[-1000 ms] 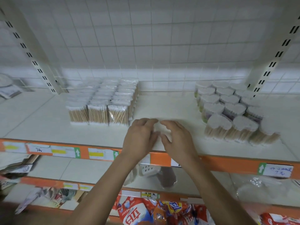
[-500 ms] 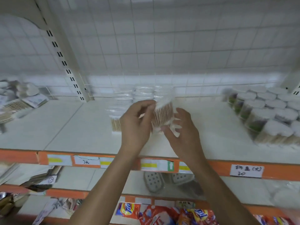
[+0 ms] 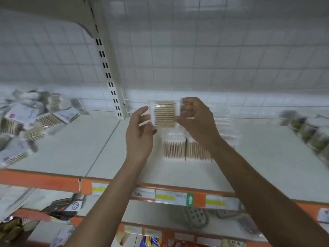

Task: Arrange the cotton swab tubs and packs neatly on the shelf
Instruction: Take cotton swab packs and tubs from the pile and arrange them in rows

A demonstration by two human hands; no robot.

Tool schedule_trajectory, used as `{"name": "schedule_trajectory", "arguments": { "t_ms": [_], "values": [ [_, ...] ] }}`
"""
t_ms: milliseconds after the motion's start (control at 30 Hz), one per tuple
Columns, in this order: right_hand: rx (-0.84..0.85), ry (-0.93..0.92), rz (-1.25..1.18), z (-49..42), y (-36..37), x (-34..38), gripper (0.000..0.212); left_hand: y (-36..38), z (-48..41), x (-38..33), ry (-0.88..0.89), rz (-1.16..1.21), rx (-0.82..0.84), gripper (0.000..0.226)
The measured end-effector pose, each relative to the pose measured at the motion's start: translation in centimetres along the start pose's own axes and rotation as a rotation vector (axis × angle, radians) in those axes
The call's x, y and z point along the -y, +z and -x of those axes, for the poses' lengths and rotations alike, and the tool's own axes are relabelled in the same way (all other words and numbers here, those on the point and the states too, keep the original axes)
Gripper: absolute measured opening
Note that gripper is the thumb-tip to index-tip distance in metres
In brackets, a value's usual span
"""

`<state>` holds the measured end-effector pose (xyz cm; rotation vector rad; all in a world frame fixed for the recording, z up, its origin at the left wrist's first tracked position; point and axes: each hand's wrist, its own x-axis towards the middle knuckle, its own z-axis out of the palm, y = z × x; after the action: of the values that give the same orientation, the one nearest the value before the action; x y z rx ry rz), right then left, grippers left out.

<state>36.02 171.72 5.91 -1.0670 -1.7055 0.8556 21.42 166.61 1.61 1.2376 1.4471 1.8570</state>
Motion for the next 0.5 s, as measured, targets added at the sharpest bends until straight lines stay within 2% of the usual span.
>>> {"name": "schedule_trajectory", "arguments": {
  "t_ms": [167,333,433,500],
  "values": [
    [0.149,-0.239,0.186,-7.0,2.7,1.4,0.047,-1.5,-4.5,2.0,0.020,-0.216,-0.059,0.048],
    [0.309,-0.360,0.404,-12.9,5.3,0.9,0.045,-2.2,-9.3,5.4,-0.039,-0.322,-0.123,0.058],
    [0.396,-0.422,0.555,-15.2,6.6,-0.3,0.042,-1.7,-11.0,7.0,-0.004,-0.494,-0.098,0.039],
    [0.445,-0.416,0.654,-16.2,7.3,-1.2,0.042,-1.4,-11.8,8.0,-0.068,-0.523,-0.077,0.030]
  ]
}}
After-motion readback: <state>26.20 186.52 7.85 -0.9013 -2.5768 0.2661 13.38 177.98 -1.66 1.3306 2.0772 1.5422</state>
